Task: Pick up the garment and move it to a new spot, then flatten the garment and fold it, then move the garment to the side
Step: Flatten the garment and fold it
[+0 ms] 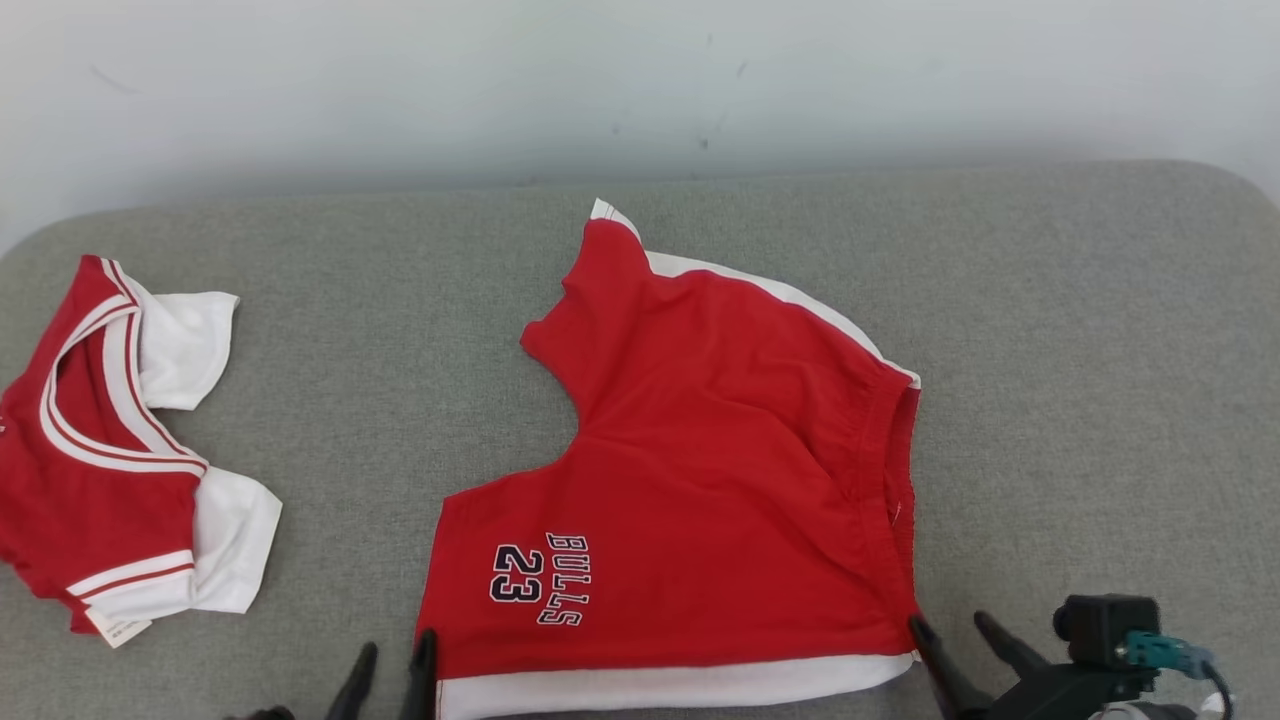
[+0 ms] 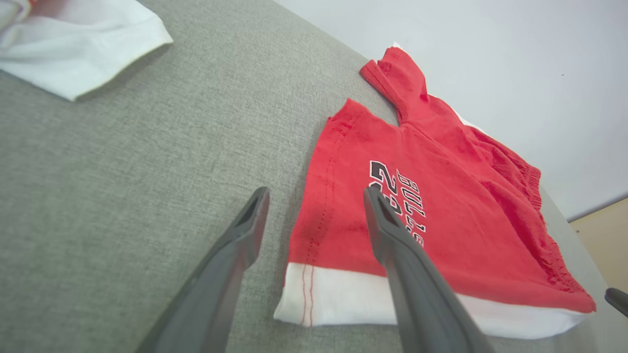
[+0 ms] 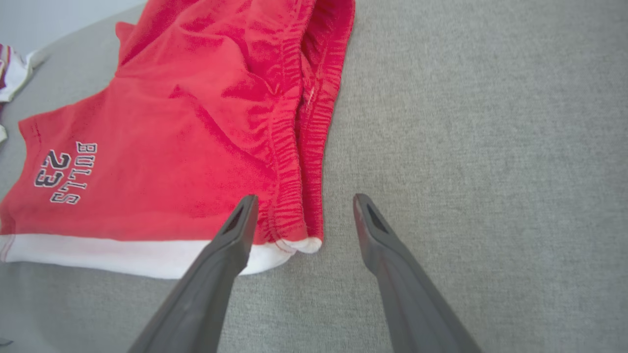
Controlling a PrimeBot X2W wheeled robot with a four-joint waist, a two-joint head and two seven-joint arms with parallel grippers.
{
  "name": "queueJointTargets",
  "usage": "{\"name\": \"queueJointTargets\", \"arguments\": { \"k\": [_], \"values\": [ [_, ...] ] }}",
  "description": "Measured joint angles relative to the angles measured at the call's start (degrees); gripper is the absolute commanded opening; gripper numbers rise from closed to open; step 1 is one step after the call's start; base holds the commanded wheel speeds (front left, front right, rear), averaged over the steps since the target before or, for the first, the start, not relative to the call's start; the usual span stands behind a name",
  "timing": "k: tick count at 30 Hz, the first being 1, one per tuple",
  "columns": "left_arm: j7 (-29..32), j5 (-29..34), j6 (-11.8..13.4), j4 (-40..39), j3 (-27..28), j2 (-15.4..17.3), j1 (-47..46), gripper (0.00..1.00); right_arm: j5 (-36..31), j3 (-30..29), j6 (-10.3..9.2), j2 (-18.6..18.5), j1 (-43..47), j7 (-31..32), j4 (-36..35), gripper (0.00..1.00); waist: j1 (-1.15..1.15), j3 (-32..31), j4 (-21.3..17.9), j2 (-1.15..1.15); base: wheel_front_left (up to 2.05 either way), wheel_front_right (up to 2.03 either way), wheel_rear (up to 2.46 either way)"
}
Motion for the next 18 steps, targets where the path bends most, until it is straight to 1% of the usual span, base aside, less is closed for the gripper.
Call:
{"name": "queueJointTargets", "arguments": {
  "k": [4,6,14,16,18],
  "values": [
    [-0.4,0.5,-0.1,-2.5,1.4,1.0,-0.4,1.00,0.5,-2.1,0.00,1.0,0.2,-3.7,-1.6,1.00,0.00,-1.2,0.4,0.00,0.00,0.00,0.00],
    [-0.4,1.3,-0.5,-3.8,1.7,1.4,-0.9,1.00,0.5,-2.9,0.00,1.6,0.3,-5.5,-2.5,1.00,0.00,-1.9,0.6,0.00,0.00,0.00,0.00],
    [-0.6,4.6,-1.4,-6.8,1.6,3.5,-2.5,1.00,-0.6,-3.3,0.00,2.6,-0.6,-12.2,-2.7,1.00,-0.01,-4.8,1.0,0.00,0.00,0.00,0.00],
    [-0.7,4.7,-2.0,-8.9,2.0,3.7,-2.3,1.00,-1.1,-3.3,0.35,3.2,-2.0,-14.9,-2.5,1.00,0.00,-5.7,0.7,0.00,0.00,0.00,0.00],
    [-0.7,4.7,-2.1,-9.9,2.3,3.8,-2.2,1.00,-1.3,-3.3,0.77,3.7,-2.7,-16.9,-2.3,1.00,0.00,-6.3,0.5,-0.01,0.00,0.00,0.00]
  ]
}}
